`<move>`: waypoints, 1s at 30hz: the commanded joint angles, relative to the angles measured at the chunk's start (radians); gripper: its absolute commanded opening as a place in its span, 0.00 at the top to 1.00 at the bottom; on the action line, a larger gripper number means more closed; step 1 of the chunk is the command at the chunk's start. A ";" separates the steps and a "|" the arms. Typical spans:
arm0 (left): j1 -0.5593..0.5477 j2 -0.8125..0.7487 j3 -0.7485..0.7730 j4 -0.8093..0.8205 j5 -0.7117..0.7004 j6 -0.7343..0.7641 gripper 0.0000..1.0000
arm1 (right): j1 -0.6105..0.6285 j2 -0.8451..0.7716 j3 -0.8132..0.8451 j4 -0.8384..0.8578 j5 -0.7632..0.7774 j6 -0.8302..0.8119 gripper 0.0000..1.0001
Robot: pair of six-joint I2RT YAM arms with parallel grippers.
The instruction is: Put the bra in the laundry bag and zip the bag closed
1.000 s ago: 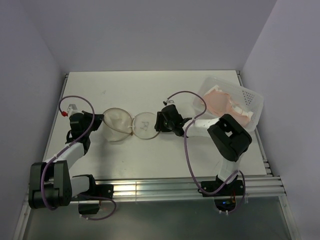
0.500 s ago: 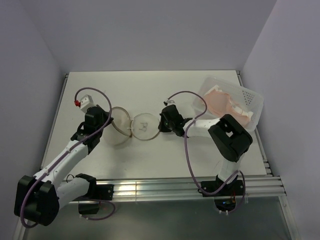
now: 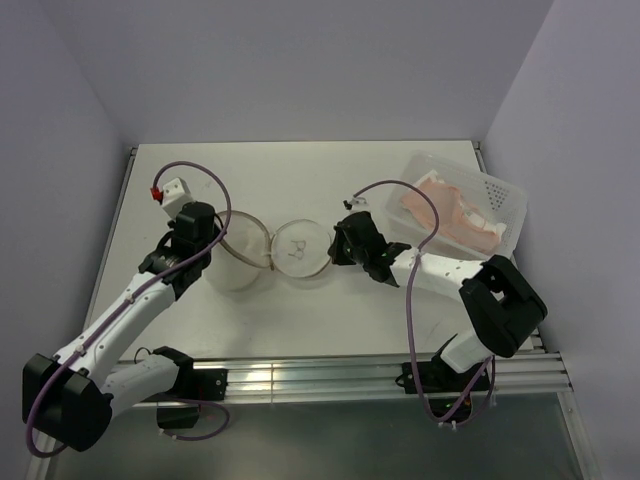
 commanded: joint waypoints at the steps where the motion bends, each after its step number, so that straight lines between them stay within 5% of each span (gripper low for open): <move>1: -0.009 -0.025 -0.014 -0.005 0.046 0.020 0.85 | -0.003 0.002 -0.014 -0.007 0.000 0.002 1.00; 4: -0.010 -0.040 -0.014 -0.033 0.072 0.019 0.75 | -0.003 0.018 -0.010 0.013 -0.037 0.008 1.00; 8: -0.010 -0.089 -0.006 -0.049 0.129 0.026 0.41 | -0.003 0.028 0.007 0.003 -0.039 0.001 0.98; 11: -0.010 -0.141 0.024 -0.065 0.202 0.049 0.32 | -0.003 0.021 0.021 -0.013 -0.056 -0.005 0.74; 12: -0.010 -0.169 0.036 -0.068 0.230 0.058 0.31 | -0.003 0.015 0.026 -0.023 -0.057 -0.008 0.58; 15: -0.009 -0.218 0.081 -0.048 0.395 0.106 0.30 | -0.005 -0.045 0.044 -0.072 -0.042 -0.031 0.40; 22: -0.010 -0.275 0.072 0.036 0.713 0.181 0.23 | -0.089 -0.238 0.116 -0.207 0.054 -0.102 0.38; 30: -0.010 -0.306 0.066 -0.025 0.896 0.334 0.19 | -0.465 -0.234 0.201 -0.247 0.177 -0.102 0.45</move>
